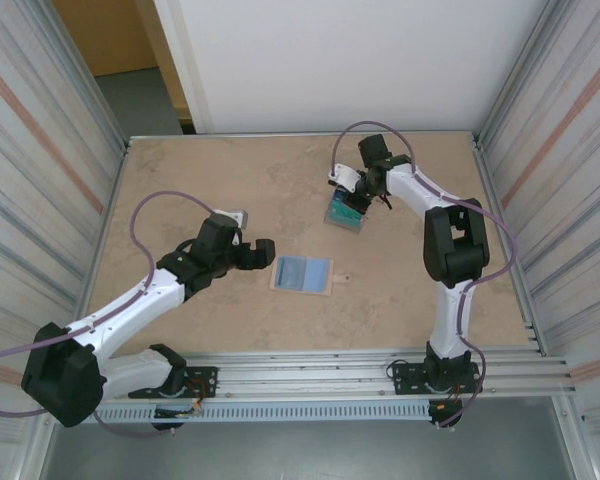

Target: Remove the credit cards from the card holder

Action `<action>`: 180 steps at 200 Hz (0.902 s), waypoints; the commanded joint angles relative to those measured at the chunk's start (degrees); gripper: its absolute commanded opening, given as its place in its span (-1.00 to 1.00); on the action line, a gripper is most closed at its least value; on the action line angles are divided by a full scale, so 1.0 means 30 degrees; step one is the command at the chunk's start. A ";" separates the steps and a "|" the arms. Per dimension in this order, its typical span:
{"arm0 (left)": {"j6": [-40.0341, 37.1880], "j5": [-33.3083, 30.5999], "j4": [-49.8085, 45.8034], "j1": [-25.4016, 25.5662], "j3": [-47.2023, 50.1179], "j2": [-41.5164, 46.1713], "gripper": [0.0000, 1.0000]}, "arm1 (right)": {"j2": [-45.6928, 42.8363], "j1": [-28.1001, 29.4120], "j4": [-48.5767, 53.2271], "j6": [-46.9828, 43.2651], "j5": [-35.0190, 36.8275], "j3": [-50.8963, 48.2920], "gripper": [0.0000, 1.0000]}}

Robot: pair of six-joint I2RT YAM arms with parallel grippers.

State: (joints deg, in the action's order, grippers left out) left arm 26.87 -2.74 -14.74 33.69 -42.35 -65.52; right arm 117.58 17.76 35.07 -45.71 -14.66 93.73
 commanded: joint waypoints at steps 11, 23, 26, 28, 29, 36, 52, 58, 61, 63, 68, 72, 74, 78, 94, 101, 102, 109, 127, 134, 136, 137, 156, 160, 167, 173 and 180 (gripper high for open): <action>0.0187 0.0059 0.0293 -0.0182 0.0180 0.0293 0.97 | 0.0715 0.0255 0.2306 0.0049 -0.1227 0.0720 -1.00; 0.0157 0.0127 0.0367 -0.0189 0.0174 0.0251 0.97 | 0.0717 0.0286 0.2503 0.0280 -0.1187 0.0894 -1.00; 0.0161 0.0168 0.0398 -0.0190 0.0182 0.0258 0.97 | 0.0710 0.0291 0.2517 0.0368 -0.1122 0.0920 -1.00; 0.0156 0.0171 0.0416 -0.0187 0.0195 0.0264 0.97 | 0.0709 0.0284 0.2519 0.0417 -0.1084 0.0945 -1.00; 0.0155 0.0191 0.0424 -0.0186 0.0183 0.0256 0.97 | 0.0724 0.0273 0.2519 0.0459 -0.1073 0.0978 -1.00; 0.0154 0.0219 0.0477 -0.0192 0.0159 0.0231 0.97 | 0.0718 0.0291 0.2519 0.0675 -0.0947 0.1110 -1.00; 0.0154 0.0298 0.0495 -0.0187 0.0126 0.0190 0.97 | 0.0685 0.0290 0.2573 0.0972 -0.0730 0.1344 -0.94; 0.0157 0.0299 0.0508 -0.0201 0.0130 0.0188 0.97 | 0.0650 0.0291 0.2578 0.1013 -0.0684 0.1401 -0.89; 0.0172 0.0299 0.0525 -0.0191 0.0136 0.0196 0.97 | 0.0640 0.0277 0.2578 0.1045 -0.0620 0.1423 -0.86; 0.0158 0.0299 0.0536 -0.0187 0.0140 0.0227 0.97 | 0.0611 0.0288 0.2578 0.1033 -0.0593 0.1422 -0.85; 0.0158 0.0314 0.0547 -0.0192 0.0140 0.0219 0.97 | 0.0594 0.0264 0.2578 0.1082 -0.0533 0.1443 -0.82; 0.0181 0.0327 0.0529 -0.0188 0.0141 0.0218 0.97 | 0.0557 0.0266 0.2556 0.1087 -0.0463 0.1478 -0.79; 0.0205 0.0343 0.0529 -0.0186 0.0134 0.0254 0.97 | 0.0539 0.0263 0.2536 0.1131 -0.0436 0.1465 -0.77; 0.0184 0.0331 0.0526 -0.0188 0.0134 0.0264 0.97 | 0.0532 0.0262 0.2480 0.1204 -0.0327 0.1474 -0.74; 0.0183 0.0358 0.0535 -0.0201 0.0134 0.0277 0.97 | 0.0415 0.0233 0.2322 0.1452 -0.0015 0.1498 -0.62; 0.0161 0.0378 0.0546 -0.0191 0.0141 0.0284 0.97 | 0.0340 0.0216 0.2201 0.1591 0.0108 0.1477 -0.60; 0.0172 0.0382 0.0533 -0.0188 0.0141 0.0295 0.97 | 0.0334 0.0195 0.2170 0.1603 0.0138 0.1464 -0.59; 0.0190 0.0386 0.0520 -0.0194 0.0126 0.0307 0.97 | 0.0230 0.0200 0.2083 0.1757 0.0239 0.1496 -0.58; 0.0183 0.0415 0.0500 -0.0203 0.0097 0.0376 0.97 | -0.0087 0.0141 0.1840 0.2076 0.0309 0.1451 -0.56; 0.0183 0.0400 0.0476 -0.0195 0.0088 0.0381 0.97 | -0.0282 0.0116 0.1706 0.2275 0.0286 0.1398 -0.55; 0.0183 0.0405 0.0487 -0.0203 0.0106 0.0390 0.97 | -0.0322 0.0094 0.1642 0.2322 0.0307 0.1386 -0.55; 0.0183 0.0411 0.0489 -0.0209 0.0109 0.0392 0.97 | -0.0349 0.0090 0.1612 0.2349 0.0296 0.1375 -0.55; 0.0185 0.0384 0.0403 -0.0208 0.0097 0.0509 0.97 | -0.1188 -0.0001 0.0856 0.3140 0.0235 0.0880 -0.51; 0.0183 0.0369 0.0399 -0.0196 0.0107 0.0532 0.97 | -0.1414 -0.0002 0.0641 0.3342 0.0202 0.0754 -0.51; 0.0176 0.0331 0.0385 -0.0208 0.0110 0.0597 0.97 | -0.1811 -0.0013 0.0313 0.3759 0.0150 0.0505 -0.49; 0.0197 0.0316 0.0372 -0.0204 0.0085 0.0642 0.97 | -0.2220 -0.0034 0.0042 0.4145 0.0085 0.0267 -0.47; 0.0183 0.0307 0.0347 -0.0197 0.0084 0.0665 0.98 | -0.2742 -0.0031 -0.0360 0.4713 0.0010 -0.0057 -0.44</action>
State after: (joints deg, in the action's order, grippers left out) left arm 26.87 -1.98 -13.67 33.69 -42.35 -65.34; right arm 116.20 17.98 37.89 -37.58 -14.35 95.68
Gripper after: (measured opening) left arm 0.987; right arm 0.265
